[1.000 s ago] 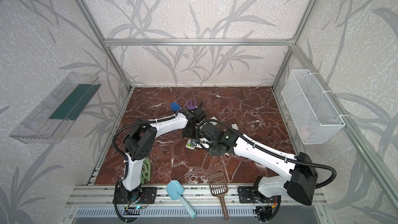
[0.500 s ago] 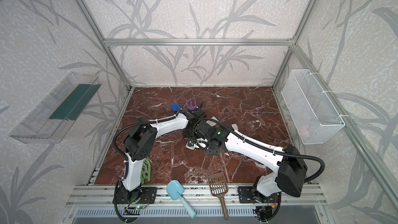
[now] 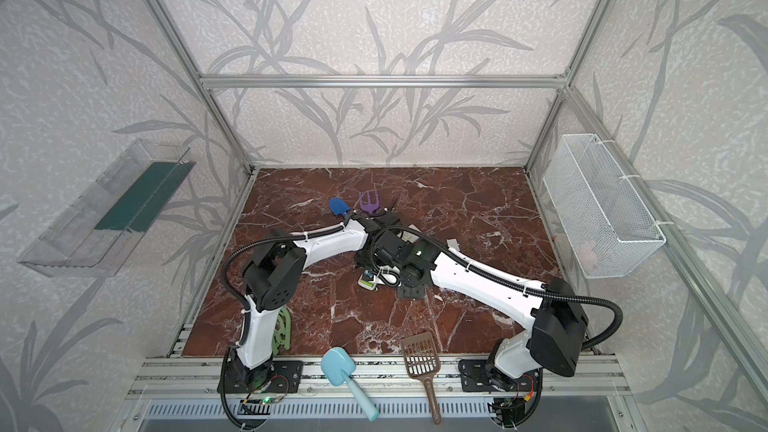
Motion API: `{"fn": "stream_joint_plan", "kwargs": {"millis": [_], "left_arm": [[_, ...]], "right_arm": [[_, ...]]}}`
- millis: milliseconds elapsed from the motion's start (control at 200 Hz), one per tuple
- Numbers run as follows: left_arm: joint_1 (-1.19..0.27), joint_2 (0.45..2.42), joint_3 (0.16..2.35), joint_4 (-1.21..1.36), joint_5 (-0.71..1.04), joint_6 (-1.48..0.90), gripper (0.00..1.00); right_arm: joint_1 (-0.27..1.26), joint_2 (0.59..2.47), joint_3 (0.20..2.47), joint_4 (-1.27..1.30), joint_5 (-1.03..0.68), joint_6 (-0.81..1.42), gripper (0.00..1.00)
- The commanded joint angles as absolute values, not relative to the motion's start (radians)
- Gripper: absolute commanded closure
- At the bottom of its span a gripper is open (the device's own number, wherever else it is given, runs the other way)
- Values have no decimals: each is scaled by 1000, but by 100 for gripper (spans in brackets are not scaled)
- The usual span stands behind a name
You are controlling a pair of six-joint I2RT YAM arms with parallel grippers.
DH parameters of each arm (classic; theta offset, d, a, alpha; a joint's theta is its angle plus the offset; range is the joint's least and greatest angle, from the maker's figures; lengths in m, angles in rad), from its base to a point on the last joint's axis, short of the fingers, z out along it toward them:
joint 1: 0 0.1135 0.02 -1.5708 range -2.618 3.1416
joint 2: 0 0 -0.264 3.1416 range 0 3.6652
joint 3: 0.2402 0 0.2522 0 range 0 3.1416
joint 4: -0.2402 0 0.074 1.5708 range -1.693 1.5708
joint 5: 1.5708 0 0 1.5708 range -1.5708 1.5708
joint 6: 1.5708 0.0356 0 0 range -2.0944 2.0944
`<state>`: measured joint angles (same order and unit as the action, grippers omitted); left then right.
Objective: Unload the batteries from the remote control
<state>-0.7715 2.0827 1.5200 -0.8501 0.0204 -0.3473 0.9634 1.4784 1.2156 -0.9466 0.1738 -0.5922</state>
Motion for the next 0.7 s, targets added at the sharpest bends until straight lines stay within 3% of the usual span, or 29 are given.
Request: {"fn": "stream_joint_plan", "kwargs": {"millis": [0, 365, 695], "left_arm": [[-782, 2105, 1542, -916, 8, -380, 62], [-792, 2118, 1584, -961, -38, -394, 72], [-799, 2130, 1597, -969, -52, -396, 73]], "right_arm": [[971, 1453, 1222, -943, 164, -570, 100], [971, 1464, 1239, -937, 121, -508, 100], [971, 1494, 1259, -981, 103, -494, 100]]}}
